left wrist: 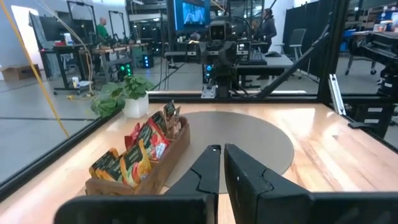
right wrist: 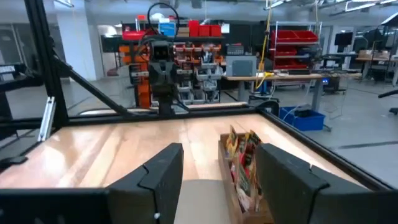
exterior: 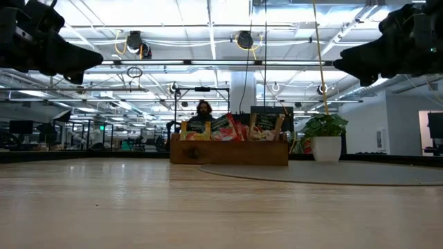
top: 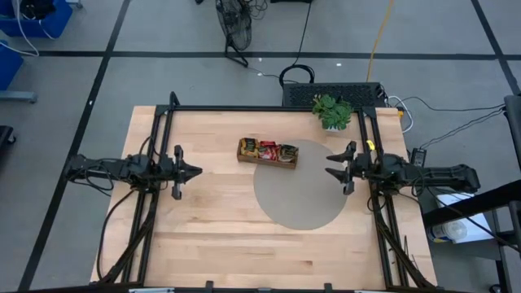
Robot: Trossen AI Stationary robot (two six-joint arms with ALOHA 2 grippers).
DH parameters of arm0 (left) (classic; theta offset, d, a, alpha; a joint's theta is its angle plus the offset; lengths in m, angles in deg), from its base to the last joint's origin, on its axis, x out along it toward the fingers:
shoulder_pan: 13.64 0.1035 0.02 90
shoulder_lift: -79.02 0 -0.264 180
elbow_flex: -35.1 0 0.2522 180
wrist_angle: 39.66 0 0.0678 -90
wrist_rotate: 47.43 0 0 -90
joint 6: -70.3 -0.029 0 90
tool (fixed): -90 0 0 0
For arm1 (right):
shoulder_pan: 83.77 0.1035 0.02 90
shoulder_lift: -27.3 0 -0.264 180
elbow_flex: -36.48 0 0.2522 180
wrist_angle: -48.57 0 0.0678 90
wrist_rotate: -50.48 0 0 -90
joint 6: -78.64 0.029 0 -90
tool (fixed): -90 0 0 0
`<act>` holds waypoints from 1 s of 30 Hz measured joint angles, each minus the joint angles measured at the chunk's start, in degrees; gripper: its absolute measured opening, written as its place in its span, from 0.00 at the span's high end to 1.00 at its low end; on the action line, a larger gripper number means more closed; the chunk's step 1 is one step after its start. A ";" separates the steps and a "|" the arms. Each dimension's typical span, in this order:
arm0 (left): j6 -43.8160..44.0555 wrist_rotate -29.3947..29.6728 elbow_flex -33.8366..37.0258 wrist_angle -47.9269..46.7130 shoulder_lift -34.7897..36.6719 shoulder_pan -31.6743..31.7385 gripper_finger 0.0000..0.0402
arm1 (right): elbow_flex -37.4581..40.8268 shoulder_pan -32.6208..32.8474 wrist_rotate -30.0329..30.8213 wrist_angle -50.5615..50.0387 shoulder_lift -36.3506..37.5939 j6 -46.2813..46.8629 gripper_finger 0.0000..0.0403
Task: Pick & Place Tea
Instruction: Return to Home Position
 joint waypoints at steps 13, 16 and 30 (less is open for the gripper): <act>0.18 0.04 0.17 1.22 0.02 0.00 0.92 | 0.11 0.00 0.00 0.07 0.00 -0.07 0.54; 0.18 0.04 0.17 1.25 0.02 0.00 0.92 | 0.16 0.00 0.00 0.09 0.00 -0.06 0.54; 0.18 0.06 0.17 1.29 0.02 0.00 0.92 | 0.20 0.00 0.00 0.07 0.00 -0.06 0.54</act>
